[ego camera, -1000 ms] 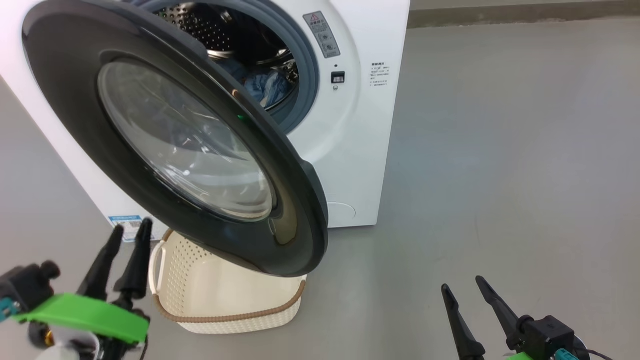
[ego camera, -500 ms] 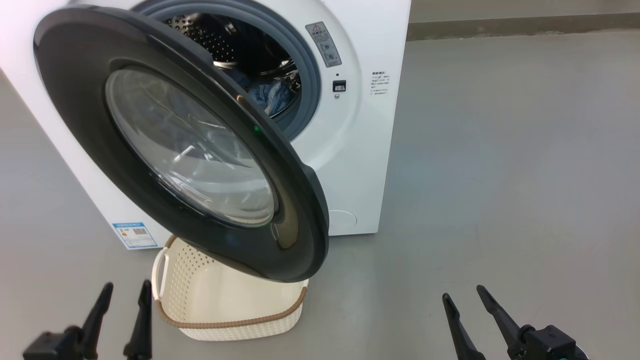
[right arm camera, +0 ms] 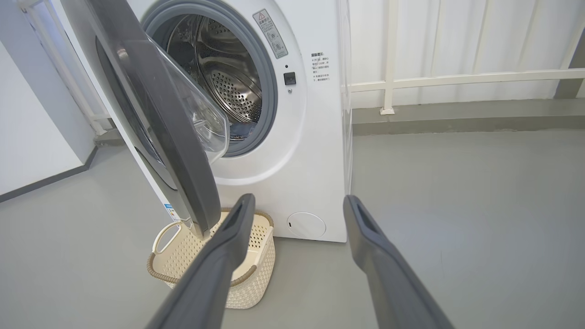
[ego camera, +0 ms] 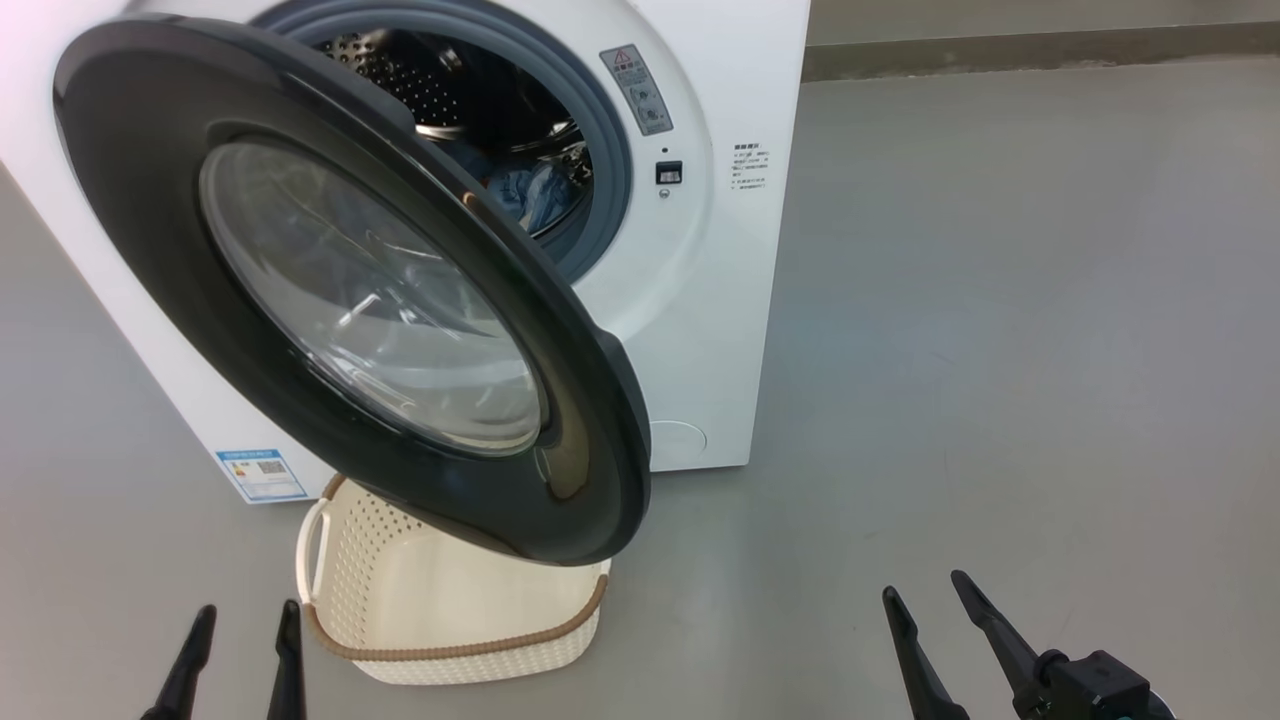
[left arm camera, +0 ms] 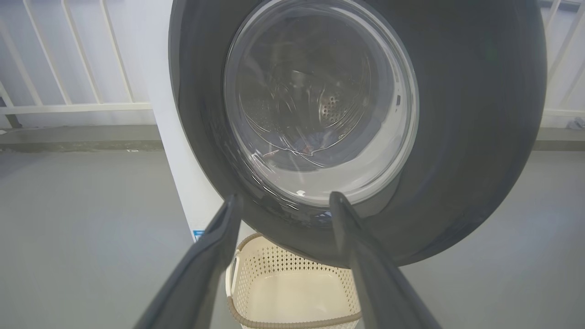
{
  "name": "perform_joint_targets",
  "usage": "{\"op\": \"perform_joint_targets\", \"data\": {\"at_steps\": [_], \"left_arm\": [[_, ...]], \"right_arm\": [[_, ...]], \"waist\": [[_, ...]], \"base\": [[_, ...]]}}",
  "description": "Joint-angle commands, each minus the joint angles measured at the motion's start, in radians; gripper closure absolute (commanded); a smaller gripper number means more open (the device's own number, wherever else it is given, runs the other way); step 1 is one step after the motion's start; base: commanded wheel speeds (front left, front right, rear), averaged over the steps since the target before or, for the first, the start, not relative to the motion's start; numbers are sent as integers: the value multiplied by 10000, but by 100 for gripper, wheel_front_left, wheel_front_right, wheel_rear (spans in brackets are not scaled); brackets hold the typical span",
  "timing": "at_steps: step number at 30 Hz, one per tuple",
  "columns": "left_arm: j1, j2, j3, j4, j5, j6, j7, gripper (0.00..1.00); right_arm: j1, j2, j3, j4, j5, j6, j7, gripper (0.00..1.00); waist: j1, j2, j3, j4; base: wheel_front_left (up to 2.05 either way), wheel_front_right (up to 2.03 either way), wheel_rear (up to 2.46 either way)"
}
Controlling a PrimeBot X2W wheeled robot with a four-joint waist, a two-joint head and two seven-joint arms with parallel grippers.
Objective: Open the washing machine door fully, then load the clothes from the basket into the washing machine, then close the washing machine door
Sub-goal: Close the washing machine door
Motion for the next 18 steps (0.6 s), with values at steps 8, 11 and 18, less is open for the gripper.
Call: {"op": "perform_joint_targets", "data": {"at_steps": [8, 11, 18], "left_arm": [[-94, -270, 644, -181, 580, -6, -62, 0], [-101, -331, 706, -55, 664, -50, -62, 0], [-25, -450, 736, 320, 735, -173, -62, 0]], "right_arm": [[-159, -30, 213, -309, 55, 14, -130, 0], [-155, -30, 208, -350, 28, 14, -130, 0], [-151, -30, 210, -403, 16, 14, -130, 0]], "waist": [[0, 0, 19, -57], [0, 0, 12, -65], [0, 0, 12, -50]], "base": [[0, 0, 0], [0, 0, 0], [0, 0, 0]]}}
